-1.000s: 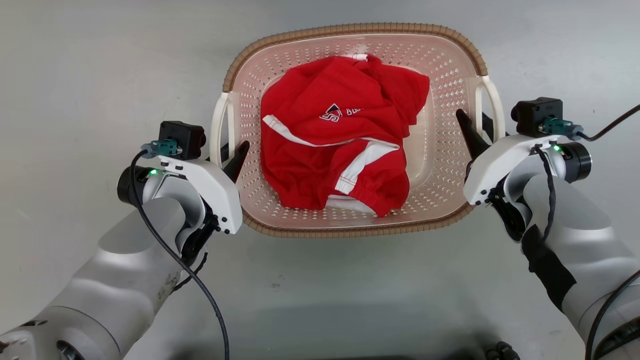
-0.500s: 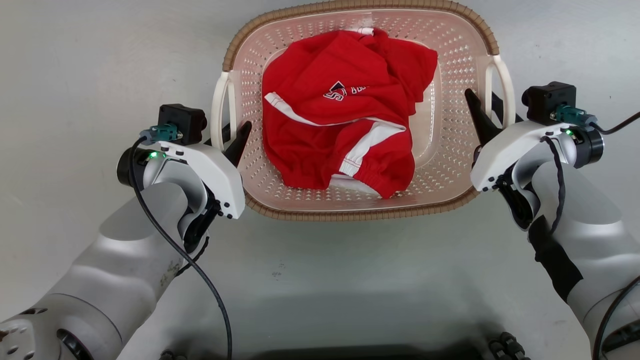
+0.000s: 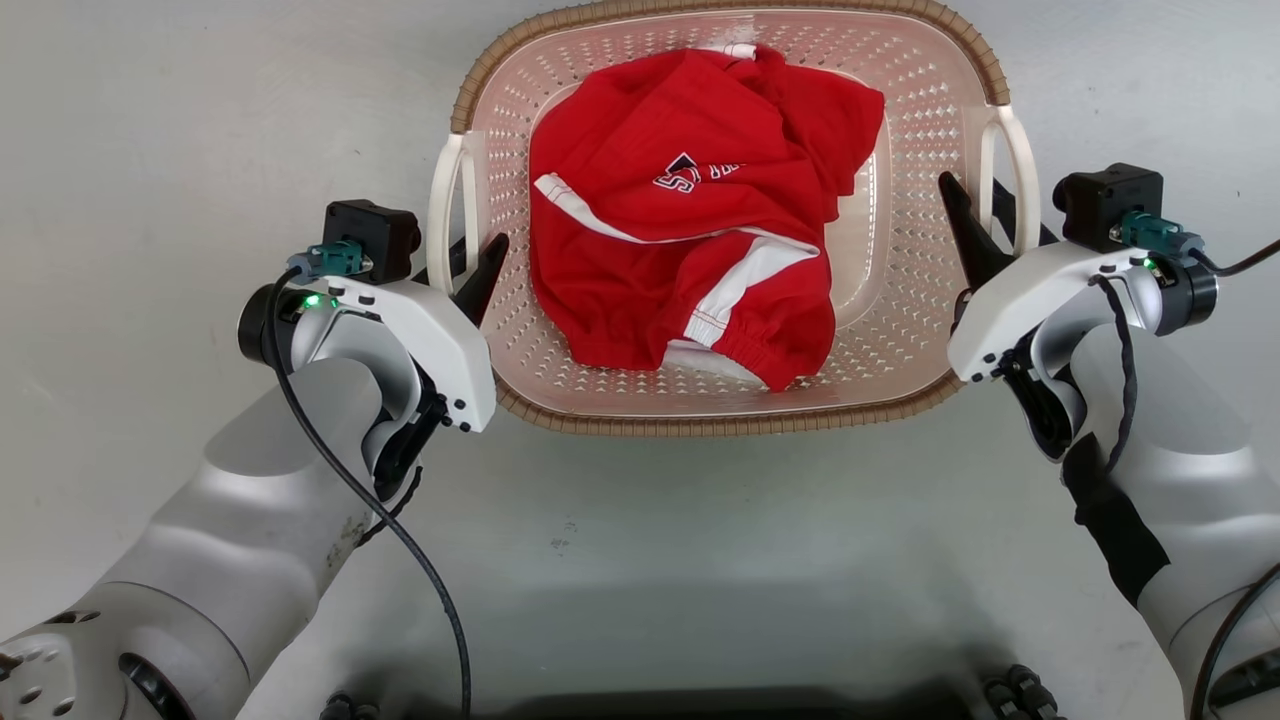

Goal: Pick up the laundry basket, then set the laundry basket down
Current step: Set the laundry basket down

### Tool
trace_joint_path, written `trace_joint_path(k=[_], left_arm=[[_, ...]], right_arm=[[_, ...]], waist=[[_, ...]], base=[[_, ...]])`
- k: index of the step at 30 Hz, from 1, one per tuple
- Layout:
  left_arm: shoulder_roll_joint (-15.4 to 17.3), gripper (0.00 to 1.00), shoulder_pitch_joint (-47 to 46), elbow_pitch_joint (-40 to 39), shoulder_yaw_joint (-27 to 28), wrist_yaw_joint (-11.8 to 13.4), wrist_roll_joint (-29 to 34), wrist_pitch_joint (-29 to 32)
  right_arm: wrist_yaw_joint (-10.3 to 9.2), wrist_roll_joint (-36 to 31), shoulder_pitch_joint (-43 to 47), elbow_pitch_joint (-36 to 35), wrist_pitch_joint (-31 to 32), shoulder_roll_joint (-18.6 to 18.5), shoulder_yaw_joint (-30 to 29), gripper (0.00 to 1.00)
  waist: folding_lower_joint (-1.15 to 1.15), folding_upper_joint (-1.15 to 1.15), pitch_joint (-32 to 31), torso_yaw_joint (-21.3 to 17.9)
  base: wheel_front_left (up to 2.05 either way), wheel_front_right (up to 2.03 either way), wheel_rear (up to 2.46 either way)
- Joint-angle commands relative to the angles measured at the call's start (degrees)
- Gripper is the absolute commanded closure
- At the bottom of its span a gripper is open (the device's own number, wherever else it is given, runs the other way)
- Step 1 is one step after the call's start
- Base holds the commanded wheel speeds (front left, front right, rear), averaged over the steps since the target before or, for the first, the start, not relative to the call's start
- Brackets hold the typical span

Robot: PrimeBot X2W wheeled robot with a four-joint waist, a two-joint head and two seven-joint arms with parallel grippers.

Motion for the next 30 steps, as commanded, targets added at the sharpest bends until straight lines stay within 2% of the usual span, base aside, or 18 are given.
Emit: trace_joint_path(k=[1,6,7,8,9,19,30], left_arm=[[6.15,1.0,0.19,2.13,0.72,-0.12,0.98,-0.41],[6.04,1.0,-0.15,2.21,0.72,-0.12,0.9,-0.5],[5.97,0.8,-0.33,2.26,0.72,-0.12,0.6,-0.58],[5.93,0.21,-0.57,2.37,0.72,-0.12,0.83,-0.71],[5.81,0.0,-0.74,2.53,0.73,-0.12,0.78,-0.84],[4.64,0.0,-0.92,2.8,0.72,-0.12,0.6,-1.32],[4.56,0.0,-1.92,2.36,2.07,-0.12,1.39,-1.37]], right_arm=[[-0.8,-1.0,3.68,0.92,-0.78,-5.46,-0.52,1.0],[-0.8,-1.53,3.71,0.66,-0.78,-5.46,-1.22,1.0],[-0.8,-1.39,3.77,0.43,-0.78,-5.46,-1.26,0.78],[-0.8,-1.4,3.73,0.1,-0.78,-5.46,-1.27,0.0],[-0.8,-1.3,3.8,-0.47,-0.78,-5.46,-1.27,0.0],[-0.8,1.09,4.43,-2.3,-0.78,-5.46,1.17,0.0],[-0.8,7.73,4.0,-3.58,-0.78,-5.46,8.48,0.0]], waist=[[0.0,0.0,0.03,0.01],[0.0,0.0,0.3,0.08],[0.0,0.0,0.38,0.13],[0.0,0.0,0.47,0.14],[0.0,0.0,0.55,0.18],[0.0,0.0,0.99,0.38],[0.0,0.0,1.99,0.68]], base=[[0.0,0.0,0.0],[0.0,0.0,0.0],[0.0,0.0,0.0],[0.0,0.0,0.0],[0.0,0.0,0.0],[0.0,0.0,0.0],[0.0,0.0,0.0]])
